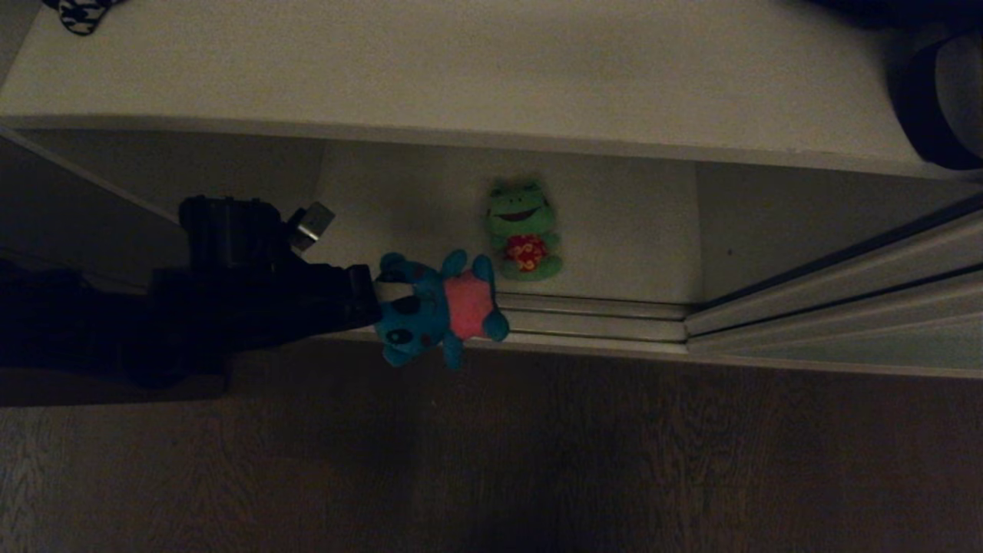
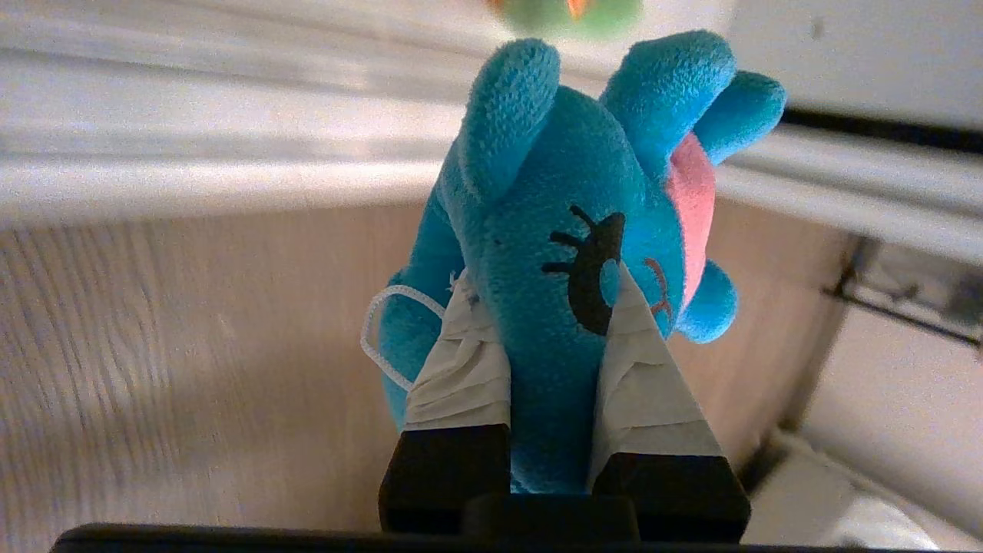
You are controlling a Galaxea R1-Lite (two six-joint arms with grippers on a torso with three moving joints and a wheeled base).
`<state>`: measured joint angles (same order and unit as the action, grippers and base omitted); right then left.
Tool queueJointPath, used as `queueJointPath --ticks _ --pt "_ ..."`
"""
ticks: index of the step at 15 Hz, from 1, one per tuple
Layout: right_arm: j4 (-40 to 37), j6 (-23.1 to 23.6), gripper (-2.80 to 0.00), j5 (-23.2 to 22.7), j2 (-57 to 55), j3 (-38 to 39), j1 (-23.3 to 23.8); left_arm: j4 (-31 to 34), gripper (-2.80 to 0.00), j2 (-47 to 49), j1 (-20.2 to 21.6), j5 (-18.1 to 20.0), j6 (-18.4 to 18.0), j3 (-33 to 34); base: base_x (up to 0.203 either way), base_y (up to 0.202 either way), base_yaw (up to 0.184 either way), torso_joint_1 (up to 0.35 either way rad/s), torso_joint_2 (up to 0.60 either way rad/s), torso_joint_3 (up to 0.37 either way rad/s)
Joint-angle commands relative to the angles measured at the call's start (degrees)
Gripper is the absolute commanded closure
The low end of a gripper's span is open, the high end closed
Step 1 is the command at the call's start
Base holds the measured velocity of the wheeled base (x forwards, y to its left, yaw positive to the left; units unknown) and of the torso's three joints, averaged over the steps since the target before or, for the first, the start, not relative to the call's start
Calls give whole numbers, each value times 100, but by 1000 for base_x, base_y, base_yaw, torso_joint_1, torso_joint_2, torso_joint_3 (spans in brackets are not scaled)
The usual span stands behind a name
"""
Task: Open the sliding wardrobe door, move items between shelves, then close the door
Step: Place the blue doll on the higher shelf
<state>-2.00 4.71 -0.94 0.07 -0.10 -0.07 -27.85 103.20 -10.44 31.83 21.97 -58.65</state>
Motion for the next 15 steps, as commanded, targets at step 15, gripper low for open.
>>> queueJointPath --ticks 15 --pt "-2 4 0 -3 7 1 -1 2509 0 -4752 -152 -607 -352 2106 0 0 0 0 0 0"
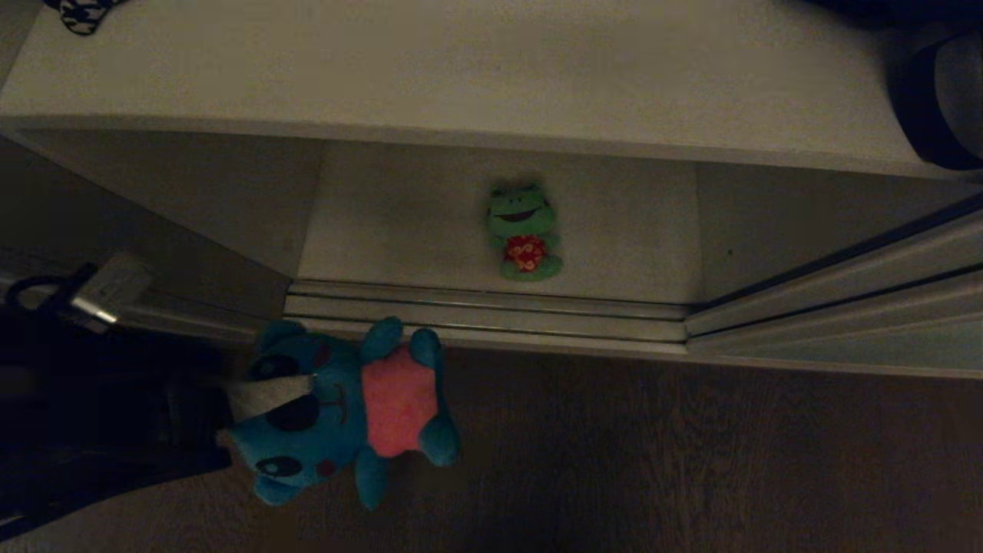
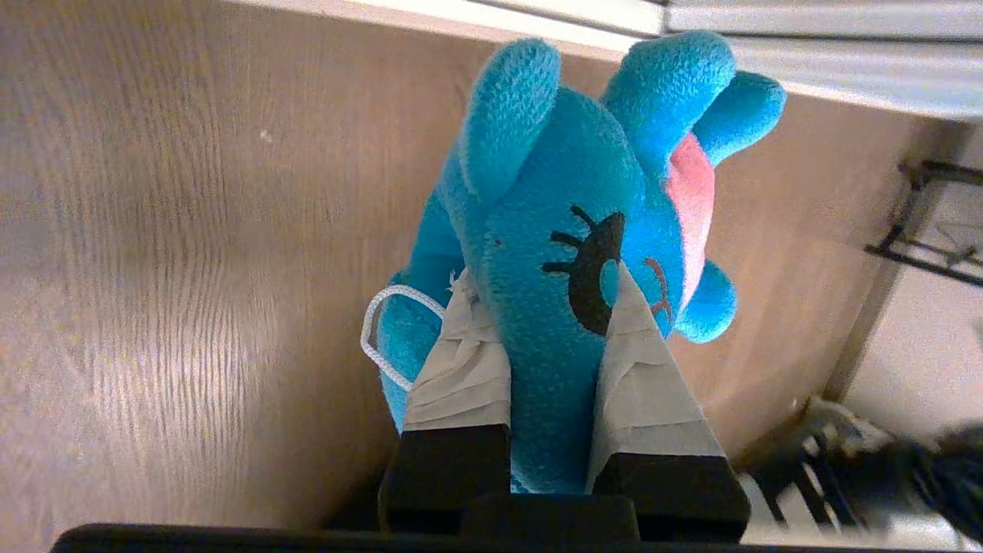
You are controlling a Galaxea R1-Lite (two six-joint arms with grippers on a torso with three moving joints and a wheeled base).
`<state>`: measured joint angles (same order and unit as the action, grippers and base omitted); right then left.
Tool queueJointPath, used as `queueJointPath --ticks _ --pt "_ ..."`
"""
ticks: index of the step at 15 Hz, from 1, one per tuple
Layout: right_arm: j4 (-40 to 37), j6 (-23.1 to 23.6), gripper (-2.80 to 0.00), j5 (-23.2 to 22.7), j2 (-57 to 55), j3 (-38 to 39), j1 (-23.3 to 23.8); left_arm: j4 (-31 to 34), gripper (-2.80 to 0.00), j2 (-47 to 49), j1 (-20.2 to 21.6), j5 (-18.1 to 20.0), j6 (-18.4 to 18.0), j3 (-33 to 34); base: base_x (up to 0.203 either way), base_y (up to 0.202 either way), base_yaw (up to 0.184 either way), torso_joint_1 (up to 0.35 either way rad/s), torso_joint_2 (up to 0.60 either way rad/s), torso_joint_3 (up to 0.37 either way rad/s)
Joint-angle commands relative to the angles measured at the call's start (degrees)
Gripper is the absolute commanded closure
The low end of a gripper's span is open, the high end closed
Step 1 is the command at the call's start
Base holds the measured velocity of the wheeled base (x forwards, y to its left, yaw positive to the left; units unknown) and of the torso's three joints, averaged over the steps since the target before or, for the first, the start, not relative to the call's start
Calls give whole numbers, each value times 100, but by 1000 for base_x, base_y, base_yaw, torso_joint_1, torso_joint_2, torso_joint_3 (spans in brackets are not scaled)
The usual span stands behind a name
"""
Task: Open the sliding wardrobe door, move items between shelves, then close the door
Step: Place the blue doll on the higher shelf
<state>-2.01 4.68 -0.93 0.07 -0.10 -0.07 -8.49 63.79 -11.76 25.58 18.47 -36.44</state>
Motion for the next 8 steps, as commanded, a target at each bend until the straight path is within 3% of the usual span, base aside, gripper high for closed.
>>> queueJointPath --ticks 1,5,8 --pt "-2 6 0 -3 2 1 -1 1061 0 -1072 -32 18 -14 -219 0 0 0 0 0 0" --pt "-2 6 0 -3 7 1 -1 2459 0 -2163 -44 18 -26 -766 0 0 0 0 0 0" --pt "-2 6 0 -3 9 1 -1 3322 0 -2452 -45 21 -27 -1559 0 0 0 0 0 0"
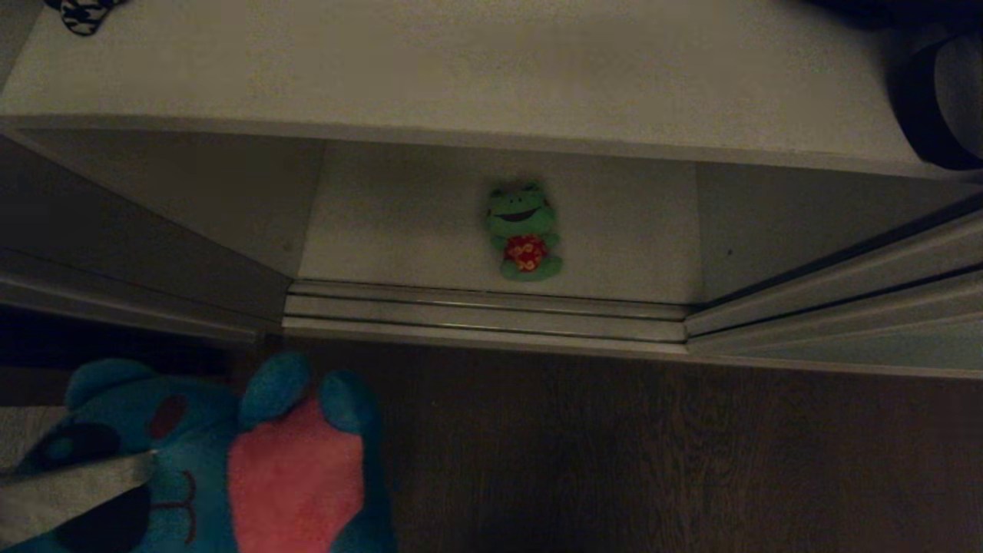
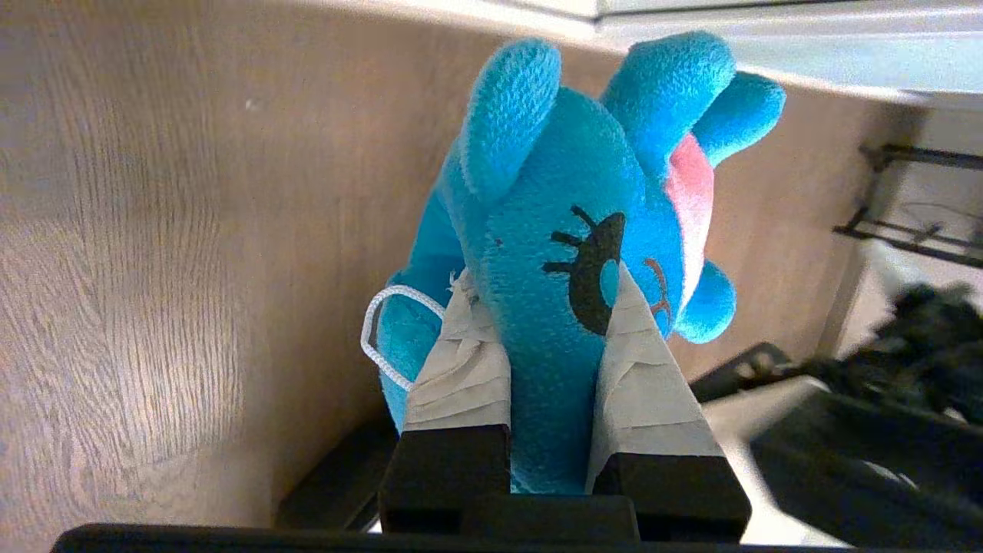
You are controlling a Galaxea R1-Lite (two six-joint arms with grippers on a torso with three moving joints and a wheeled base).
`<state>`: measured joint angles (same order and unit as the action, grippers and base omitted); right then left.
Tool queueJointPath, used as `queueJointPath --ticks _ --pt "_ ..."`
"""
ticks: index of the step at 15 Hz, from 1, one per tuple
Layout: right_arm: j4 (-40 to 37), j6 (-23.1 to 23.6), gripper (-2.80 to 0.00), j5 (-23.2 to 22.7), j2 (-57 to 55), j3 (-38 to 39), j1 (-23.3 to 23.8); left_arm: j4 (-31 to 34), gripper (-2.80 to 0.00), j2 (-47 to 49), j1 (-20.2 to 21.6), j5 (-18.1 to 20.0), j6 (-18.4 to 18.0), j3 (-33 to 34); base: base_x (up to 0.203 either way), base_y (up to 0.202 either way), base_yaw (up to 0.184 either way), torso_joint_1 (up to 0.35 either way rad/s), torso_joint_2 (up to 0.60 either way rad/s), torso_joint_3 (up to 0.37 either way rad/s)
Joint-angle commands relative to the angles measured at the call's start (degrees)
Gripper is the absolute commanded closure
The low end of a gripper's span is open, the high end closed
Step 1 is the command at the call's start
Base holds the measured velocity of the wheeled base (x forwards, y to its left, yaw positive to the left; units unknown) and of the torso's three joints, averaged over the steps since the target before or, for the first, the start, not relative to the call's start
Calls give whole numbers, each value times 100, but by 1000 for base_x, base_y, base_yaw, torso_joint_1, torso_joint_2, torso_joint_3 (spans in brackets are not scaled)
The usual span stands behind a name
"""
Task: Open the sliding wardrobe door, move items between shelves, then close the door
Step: Place the blue doll on the higher shelf
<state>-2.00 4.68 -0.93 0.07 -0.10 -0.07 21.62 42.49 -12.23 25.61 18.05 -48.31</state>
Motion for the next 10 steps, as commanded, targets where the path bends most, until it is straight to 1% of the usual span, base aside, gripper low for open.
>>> queueJointPath --ticks 1,3,5,7,10 --pt "-2 6 0 -4 10 1 -1 583 0 -357 2 21 9 -649 0 0 0 0 0 0" --pt "-2 6 0 -4 5 1 -1 799 0 -379 9 47 8 -1055 0 0 0 0 0 0" --pt "-2 6 0 -4 1 1 -1 829 0 -333 15 71 24 -1543 0 0 0 0 0 0" --pt "-2 6 0 -4 5 1 -1 818 0 -11 56 82 31 -2052 0 0 0 0 0 0" --pt "-2 6 0 -4 1 1 -1 697 0 677 111 77 -18 -2555 0 0 0 0 0 0"
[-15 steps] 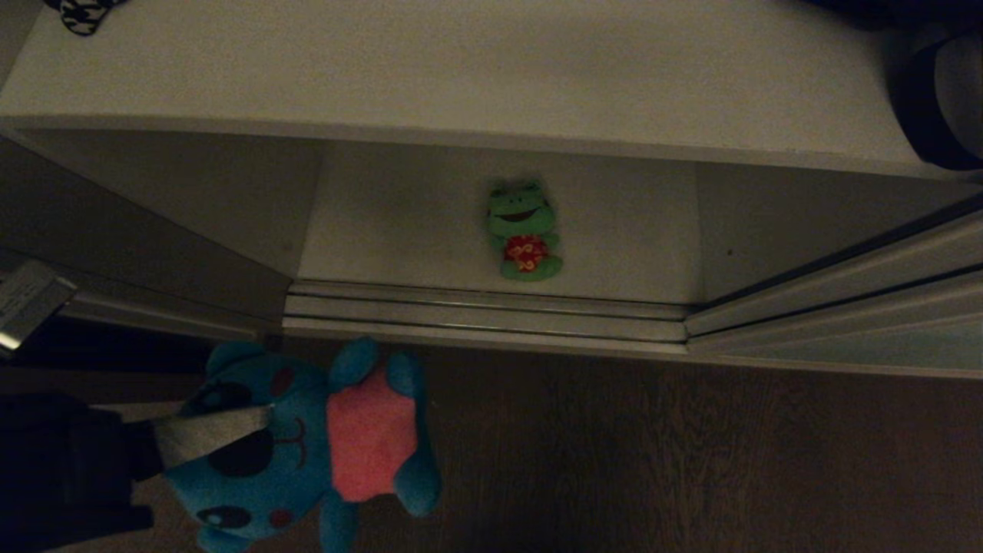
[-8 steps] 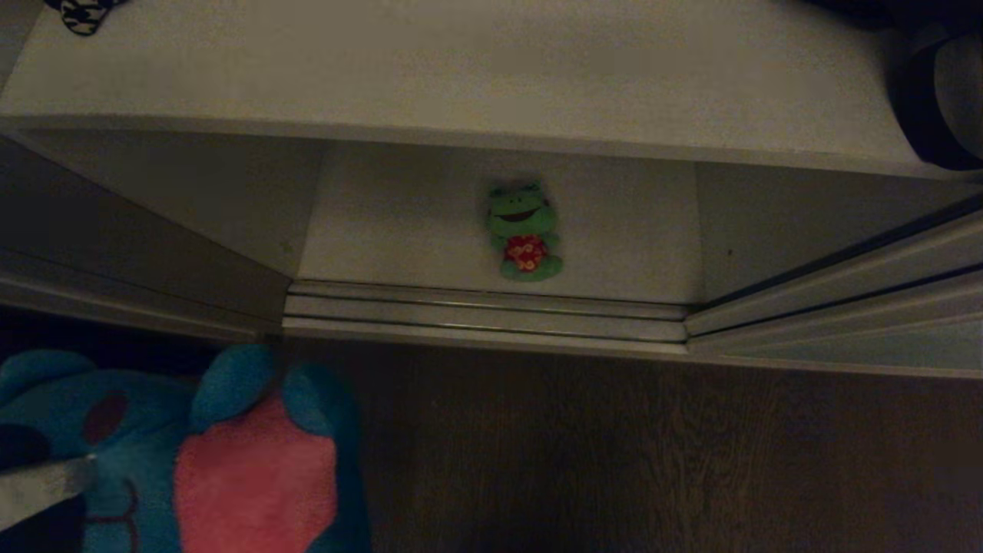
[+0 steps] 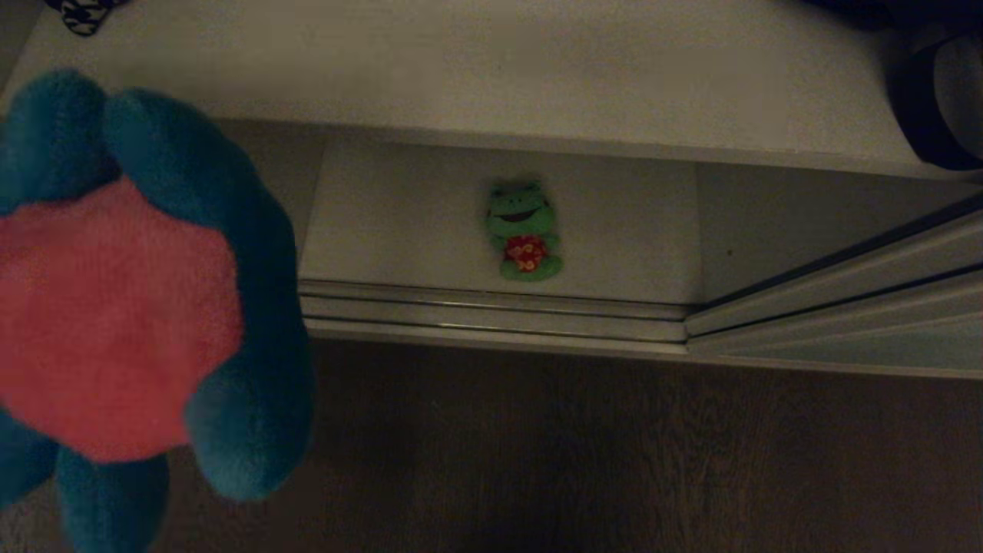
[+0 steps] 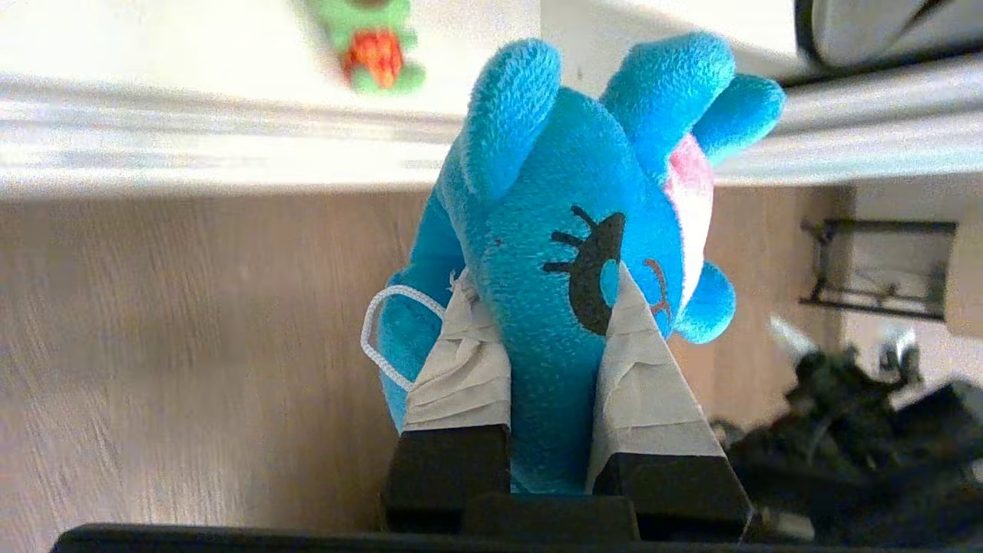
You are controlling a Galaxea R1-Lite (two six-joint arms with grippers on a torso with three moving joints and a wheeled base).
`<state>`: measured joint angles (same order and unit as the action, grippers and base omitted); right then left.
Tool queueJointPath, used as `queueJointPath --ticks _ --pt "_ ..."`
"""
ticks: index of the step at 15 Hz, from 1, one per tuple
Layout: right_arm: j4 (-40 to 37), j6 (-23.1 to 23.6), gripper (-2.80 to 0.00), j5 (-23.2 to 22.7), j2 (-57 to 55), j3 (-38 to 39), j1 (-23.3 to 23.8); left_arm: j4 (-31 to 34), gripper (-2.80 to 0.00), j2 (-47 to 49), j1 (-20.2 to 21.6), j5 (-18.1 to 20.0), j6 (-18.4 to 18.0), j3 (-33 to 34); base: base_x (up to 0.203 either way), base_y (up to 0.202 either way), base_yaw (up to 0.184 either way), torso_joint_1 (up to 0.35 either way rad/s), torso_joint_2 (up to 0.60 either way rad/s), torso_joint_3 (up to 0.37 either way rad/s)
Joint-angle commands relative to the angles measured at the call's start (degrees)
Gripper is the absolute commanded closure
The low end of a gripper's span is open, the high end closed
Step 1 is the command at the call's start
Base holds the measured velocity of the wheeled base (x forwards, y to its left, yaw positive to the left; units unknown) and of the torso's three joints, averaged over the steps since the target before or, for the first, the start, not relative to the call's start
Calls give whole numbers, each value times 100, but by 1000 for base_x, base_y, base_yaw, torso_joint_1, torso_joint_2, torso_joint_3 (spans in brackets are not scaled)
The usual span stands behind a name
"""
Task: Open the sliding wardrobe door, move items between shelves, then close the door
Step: Place the blue doll on the higher shelf
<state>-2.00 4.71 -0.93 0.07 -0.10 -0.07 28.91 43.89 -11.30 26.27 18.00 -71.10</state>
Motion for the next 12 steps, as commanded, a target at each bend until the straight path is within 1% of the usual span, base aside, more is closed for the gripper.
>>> queueJointPath --ticks 1,2,4,7,9,12 --pt "-2 4 0 -3 1 1 -1 -133 0 798 20 26 -81 -418 0 0 0 0 0 0" --pt "-2 4 0 -3 1 1 -1 -283 0 1067 20 88 -159 -590 0 0 0 0 0 0" --pt "-2 4 0 -3 1 1 -1 -489 0 1612 16 307 -227 -1178 0 0 0 0 0 0" --pt "-2 4 0 -3 1 1 -1 -569 0 2325 14 418 -220 -1991 0 0 0 0 0 0" --pt "-2 4 0 -3 1 1 -1 -650 0 2637 9 439 -250 -2145 0 0 0 0 0 0" --pt "-2 4 0 -3 10 1 -1 -1215 0 3002 -11 449 -189 -2183 0 0 0 0 0 0"
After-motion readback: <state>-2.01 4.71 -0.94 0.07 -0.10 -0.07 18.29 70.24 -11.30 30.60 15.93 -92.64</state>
